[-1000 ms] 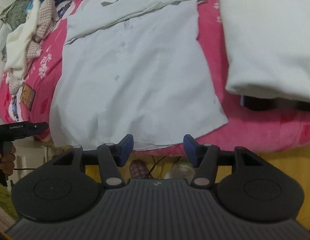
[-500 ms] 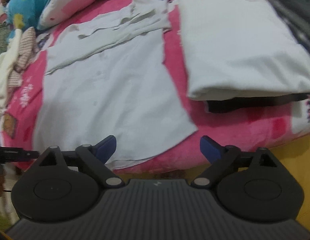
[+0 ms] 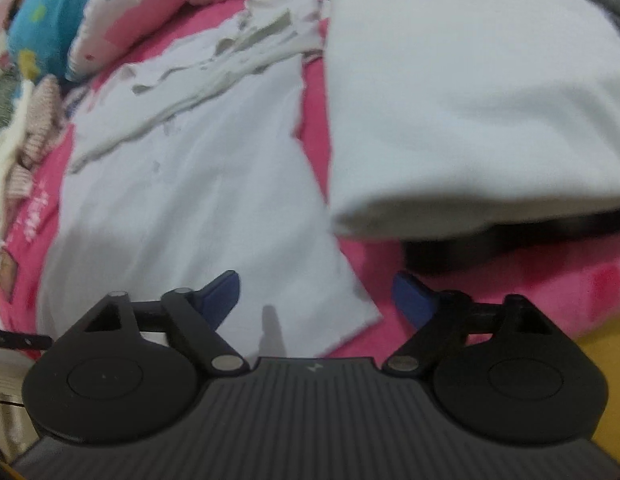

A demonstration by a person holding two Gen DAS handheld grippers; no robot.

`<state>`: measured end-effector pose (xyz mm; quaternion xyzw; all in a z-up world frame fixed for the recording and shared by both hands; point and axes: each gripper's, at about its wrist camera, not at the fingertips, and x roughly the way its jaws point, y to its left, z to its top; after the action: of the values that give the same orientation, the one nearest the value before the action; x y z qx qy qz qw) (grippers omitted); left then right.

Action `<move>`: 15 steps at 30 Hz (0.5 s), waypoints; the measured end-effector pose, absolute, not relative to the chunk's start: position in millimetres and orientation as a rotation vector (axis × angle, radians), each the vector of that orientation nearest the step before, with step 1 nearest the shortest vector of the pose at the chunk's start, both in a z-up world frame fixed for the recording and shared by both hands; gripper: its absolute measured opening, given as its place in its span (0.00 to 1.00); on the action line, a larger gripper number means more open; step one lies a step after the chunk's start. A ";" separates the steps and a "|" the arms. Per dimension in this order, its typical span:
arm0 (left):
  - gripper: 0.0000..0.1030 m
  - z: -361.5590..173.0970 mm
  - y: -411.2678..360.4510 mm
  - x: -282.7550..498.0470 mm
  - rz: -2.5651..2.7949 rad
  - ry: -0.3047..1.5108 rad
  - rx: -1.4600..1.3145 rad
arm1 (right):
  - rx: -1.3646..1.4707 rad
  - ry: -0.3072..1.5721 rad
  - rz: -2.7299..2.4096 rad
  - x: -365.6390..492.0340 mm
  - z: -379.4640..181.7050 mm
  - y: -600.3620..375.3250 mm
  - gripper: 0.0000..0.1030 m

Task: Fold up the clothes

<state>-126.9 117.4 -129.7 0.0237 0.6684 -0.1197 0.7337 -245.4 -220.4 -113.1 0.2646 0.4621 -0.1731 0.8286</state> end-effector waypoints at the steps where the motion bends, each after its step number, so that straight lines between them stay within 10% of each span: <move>1: 0.71 -129.8 116.7 -127.2 -0.265 1.472 0.055 | 0.560 0.979 -0.353 -242.9 -116.3 -220.5 0.69; 8: 0.71 -131.2 112.1 -129.3 -0.281 1.485 0.074 | 0.557 0.974 -0.302 -239.4 -131.4 -226.1 0.39; 15: 0.71 -129.4 112.7 -130.1 -0.285 1.500 0.067 | 0.498 0.994 -0.301 -252.1 -129.2 -229.0 0.41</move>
<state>-130.1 112.7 -129.4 0.0305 0.6791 -0.1292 0.7220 -252.1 -229.0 -129.2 0.2357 0.4700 -0.1424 0.8386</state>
